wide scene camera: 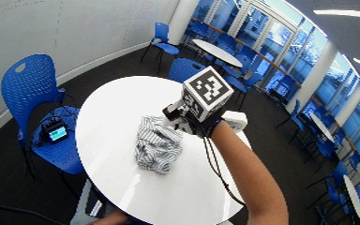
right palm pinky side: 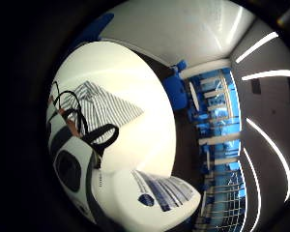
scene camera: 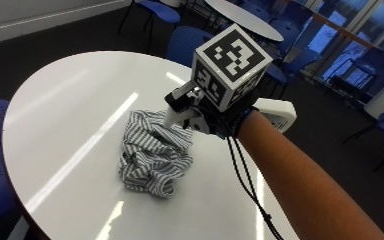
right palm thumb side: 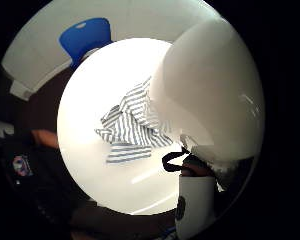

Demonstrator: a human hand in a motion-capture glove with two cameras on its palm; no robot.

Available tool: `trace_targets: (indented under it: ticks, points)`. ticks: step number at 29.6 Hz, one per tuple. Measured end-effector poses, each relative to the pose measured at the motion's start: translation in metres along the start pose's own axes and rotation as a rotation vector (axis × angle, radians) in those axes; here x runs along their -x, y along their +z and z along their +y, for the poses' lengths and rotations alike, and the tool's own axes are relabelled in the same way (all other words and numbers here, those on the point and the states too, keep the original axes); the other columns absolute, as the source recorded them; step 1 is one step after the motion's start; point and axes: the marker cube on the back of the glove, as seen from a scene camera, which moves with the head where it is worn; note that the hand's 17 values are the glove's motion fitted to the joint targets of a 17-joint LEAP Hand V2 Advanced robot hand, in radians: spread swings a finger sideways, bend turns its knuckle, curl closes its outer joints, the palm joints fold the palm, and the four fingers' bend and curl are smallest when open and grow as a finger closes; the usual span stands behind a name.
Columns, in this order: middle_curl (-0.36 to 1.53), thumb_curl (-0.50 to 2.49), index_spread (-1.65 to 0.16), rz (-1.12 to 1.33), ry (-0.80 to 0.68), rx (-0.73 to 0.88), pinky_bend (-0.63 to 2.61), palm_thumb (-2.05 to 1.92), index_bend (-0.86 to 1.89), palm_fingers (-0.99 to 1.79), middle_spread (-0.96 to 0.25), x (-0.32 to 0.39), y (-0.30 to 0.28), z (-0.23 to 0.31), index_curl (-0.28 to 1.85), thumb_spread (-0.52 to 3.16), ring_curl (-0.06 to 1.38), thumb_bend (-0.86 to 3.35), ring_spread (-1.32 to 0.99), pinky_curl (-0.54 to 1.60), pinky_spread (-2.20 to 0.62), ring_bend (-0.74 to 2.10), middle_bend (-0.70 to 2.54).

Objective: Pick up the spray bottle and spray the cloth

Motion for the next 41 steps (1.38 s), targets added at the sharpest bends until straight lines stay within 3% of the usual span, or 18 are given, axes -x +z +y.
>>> trace_targets:
  ticks: [10, 22, 30, 41]
  points:
    - [0.54, 0.75, -0.3, 0.188, -0.13, 0.105, 0.46, 0.9, 0.19, 1.37, -0.23, 0.017, 0.022, 0.001, 0.54, 0.46, 0.44, -0.03, -0.21, 0.38, -0.31, 0.71, 0.6]
    - [0.54, 0.76, -0.3, 0.182, -0.165, 0.138, 0.46, 0.9, 0.19, 1.37, -0.23, 0.034, 0.043, 0.009, 0.54, 0.46, 0.44, -0.03, -0.21, 0.38, -0.31, 0.71, 0.61]
    - [0.53, 0.76, -0.3, 0.076, -0.084, 0.09, 0.46, 0.9, 0.19, 1.37, -0.22, 0.027, 0.034, 0.002, 0.55, 0.46, 0.45, -0.03, -0.21, 0.38, -0.31, 0.71, 0.61]
    - [0.53, 0.77, -0.3, -0.365, 0.14, -0.153, 0.46, 0.9, 0.19, 1.37, -0.22, 0.012, -0.008, -0.02, 0.55, 0.46, 0.44, -0.03, -0.21, 0.38, -0.31, 0.7, 0.61]
